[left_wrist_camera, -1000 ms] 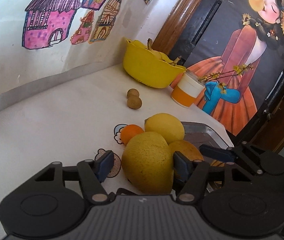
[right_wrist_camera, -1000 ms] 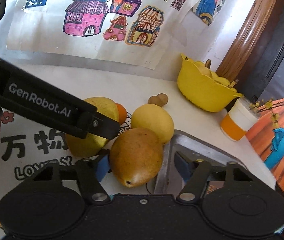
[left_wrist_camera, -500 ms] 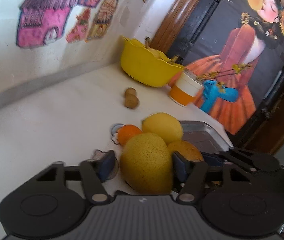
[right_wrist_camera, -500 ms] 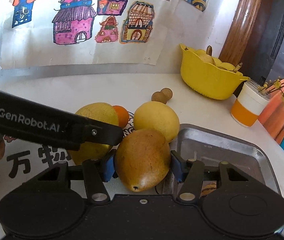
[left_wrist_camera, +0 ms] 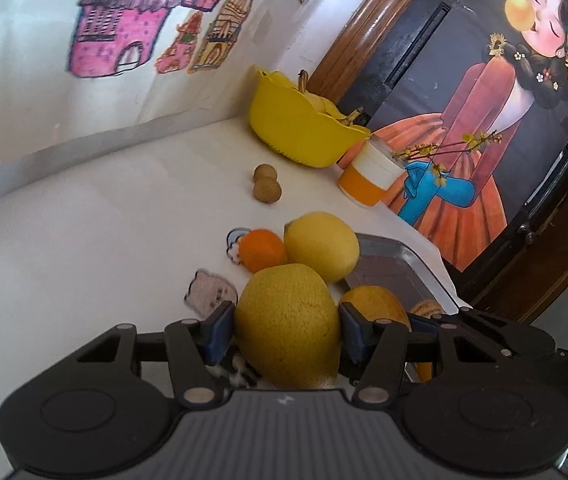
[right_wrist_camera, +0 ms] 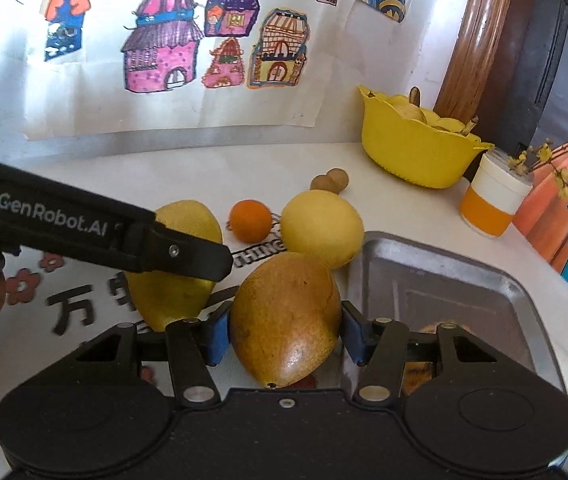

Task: Organize fruits
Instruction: 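Grasp the yellow pear with the left gripper while the right gripper grasps the brown pear, then lower both pears into the tray and open both grippers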

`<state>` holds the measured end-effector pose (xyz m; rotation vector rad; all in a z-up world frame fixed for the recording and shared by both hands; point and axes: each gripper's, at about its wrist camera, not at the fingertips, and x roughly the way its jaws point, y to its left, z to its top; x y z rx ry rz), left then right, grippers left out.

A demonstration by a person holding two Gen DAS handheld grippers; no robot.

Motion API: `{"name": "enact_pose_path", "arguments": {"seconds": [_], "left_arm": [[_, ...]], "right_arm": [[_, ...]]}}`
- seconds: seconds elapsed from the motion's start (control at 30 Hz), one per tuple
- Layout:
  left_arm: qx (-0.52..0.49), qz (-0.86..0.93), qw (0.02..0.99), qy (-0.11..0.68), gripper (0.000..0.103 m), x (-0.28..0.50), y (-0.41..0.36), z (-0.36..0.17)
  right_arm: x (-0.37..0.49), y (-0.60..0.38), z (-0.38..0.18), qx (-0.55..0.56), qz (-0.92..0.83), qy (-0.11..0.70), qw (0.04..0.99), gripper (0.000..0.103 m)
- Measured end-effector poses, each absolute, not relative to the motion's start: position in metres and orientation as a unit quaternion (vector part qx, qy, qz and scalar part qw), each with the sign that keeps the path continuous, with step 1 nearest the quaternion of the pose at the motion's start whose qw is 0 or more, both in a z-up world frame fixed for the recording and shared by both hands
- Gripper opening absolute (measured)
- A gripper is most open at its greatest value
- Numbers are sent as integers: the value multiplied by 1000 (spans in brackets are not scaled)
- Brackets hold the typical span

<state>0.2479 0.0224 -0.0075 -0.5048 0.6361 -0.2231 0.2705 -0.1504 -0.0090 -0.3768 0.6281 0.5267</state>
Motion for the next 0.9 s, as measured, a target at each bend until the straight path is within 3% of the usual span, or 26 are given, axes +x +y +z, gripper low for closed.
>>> {"name": "enact_pose_path", "arguments": {"seconds": [0.37, 0.9], "left_arm": [[-262, -107, 902, 325, 60, 221, 8, 0], [-234, -177, 905, 308, 60, 199, -85, 25]], "right_arm": [[214, -182, 9, -123, 253, 288, 915, 57], [169, -313, 27, -34, 91, 236, 967, 57]]}}
